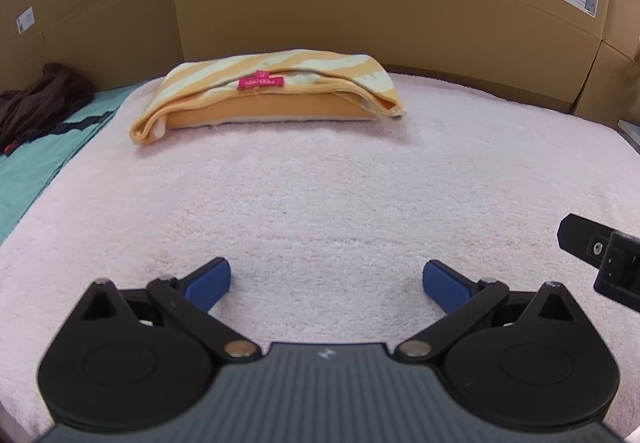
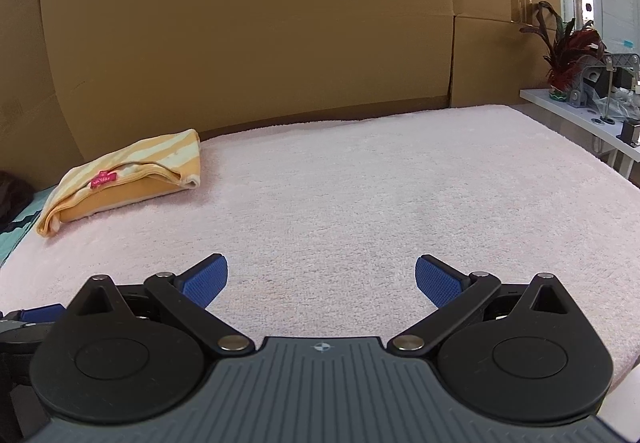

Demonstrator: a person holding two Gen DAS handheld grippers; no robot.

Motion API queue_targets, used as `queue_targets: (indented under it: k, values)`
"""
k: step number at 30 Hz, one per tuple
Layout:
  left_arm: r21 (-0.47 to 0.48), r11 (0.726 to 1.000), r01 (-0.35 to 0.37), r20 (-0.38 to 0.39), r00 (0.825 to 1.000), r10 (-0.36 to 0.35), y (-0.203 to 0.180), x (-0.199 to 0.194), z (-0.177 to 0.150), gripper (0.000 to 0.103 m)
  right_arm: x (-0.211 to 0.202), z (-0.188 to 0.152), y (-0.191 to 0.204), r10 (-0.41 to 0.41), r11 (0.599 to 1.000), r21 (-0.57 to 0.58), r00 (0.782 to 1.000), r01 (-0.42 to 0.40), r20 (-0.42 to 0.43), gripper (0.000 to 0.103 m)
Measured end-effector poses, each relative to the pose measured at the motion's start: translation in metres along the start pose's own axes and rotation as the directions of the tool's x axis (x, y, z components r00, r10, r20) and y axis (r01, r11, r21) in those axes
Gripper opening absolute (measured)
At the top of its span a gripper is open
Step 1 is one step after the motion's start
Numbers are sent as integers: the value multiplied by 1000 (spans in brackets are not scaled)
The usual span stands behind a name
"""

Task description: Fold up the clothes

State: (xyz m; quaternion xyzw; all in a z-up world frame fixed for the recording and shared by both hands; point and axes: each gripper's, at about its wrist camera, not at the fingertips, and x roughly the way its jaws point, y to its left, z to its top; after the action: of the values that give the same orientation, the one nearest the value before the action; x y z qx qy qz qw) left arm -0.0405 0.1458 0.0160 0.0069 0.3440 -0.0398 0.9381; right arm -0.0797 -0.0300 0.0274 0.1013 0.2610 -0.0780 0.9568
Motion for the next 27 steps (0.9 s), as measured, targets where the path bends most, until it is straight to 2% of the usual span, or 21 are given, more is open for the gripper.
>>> queue_targets:
  k: [27]
  values:
    - [-62, 997, -44, -16, 999, 43, 44, -1, 1, 103, 13, -2, 59, 119, 990, -71, 993, -121, -23, 102]
